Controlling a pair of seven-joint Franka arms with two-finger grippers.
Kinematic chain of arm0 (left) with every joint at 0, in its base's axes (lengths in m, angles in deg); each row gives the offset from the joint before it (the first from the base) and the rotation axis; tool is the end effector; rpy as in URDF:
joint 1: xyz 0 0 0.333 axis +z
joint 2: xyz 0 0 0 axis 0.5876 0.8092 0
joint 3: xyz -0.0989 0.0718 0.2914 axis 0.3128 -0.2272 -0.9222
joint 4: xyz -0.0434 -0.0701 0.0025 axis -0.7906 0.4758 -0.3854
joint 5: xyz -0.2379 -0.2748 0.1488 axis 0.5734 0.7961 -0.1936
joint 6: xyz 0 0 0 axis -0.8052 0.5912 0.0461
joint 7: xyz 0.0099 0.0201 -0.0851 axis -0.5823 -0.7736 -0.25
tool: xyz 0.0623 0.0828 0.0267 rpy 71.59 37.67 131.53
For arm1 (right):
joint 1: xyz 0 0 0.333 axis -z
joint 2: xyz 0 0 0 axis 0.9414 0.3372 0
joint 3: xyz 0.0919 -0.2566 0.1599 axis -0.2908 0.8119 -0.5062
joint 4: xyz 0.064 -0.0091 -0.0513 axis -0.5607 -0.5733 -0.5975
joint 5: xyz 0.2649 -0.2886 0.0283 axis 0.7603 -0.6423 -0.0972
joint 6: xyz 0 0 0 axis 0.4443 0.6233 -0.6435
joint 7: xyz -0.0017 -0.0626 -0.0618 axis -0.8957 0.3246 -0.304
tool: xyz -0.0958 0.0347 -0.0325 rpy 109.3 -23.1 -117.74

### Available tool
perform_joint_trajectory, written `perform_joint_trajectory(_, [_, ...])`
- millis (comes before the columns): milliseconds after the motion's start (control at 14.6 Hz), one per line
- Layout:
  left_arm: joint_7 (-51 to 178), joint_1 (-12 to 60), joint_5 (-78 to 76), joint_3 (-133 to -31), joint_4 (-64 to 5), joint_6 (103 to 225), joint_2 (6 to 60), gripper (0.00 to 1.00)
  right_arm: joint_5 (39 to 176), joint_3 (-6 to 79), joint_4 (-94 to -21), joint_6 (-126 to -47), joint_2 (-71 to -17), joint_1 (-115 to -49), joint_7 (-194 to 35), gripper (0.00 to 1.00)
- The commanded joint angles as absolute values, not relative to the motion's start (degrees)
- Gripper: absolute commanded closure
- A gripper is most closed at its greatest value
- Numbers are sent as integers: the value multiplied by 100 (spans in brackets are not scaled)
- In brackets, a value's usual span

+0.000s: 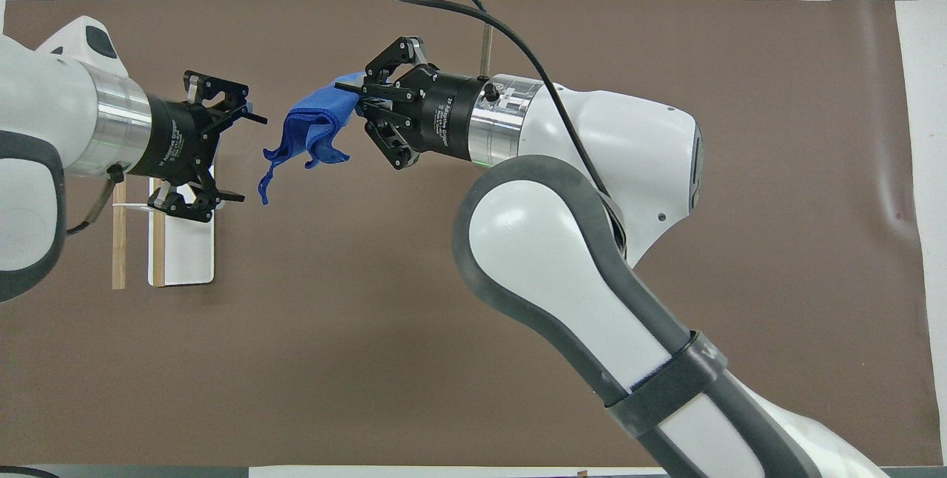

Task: Right arm passes towel to left arm to hang
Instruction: 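Hold the towel with the right gripper while the left gripper reaches it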

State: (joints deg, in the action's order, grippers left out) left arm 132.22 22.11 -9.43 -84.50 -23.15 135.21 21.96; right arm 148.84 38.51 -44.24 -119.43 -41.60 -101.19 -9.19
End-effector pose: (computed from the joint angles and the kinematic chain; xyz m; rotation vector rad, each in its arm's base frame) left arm 0.5483 -0.1658 0.5577 2.2873 1.7170 -0.1816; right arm 0.5813 0.3879 0.5297 -1.5453 1.2885 0.4003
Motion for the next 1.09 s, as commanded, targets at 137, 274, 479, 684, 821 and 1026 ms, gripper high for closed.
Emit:
perform_joint_trajectory(137, [14761, 2104, -649, -8508, -2742, 14132, 2011, 0, 15013, 3831, -4469, -12048, -4193, -10114, -890, 100])
perform_joint_trajectory(274, [15069, 2104, -500, -8508, -2804, 14387, 2011, 0, 15013, 3831, -4469, -12048, -4193, -10114, -890, 100])
perform_joint_trajectory(479, [15290, 2000, -490, -8508, -2892, 14660, 2037, 0, 15013, 3831, -4478, -12048, -4193, -10114, -899, 100])
perform_joint_trajectory(684, [15396, 1964, -490, -8508, -2980, 14783, 2055, 4, 15013, 3831, -4477, -12056, -4193, -10114, -908, 100])
perform_joint_trajectory(821, [15466, 1972, -490, -8508, -3006, 14801, 2055, 64, 15013, 3831, -4486, -12048, -4193, -10114, -908, 100])
perform_joint_trajectory(1026, [15493, 2034, -420, -8508, -2998, 14827, 2063, 100, 15013, 3831, -4486, -12048, -4193, -10106, -908, 100])
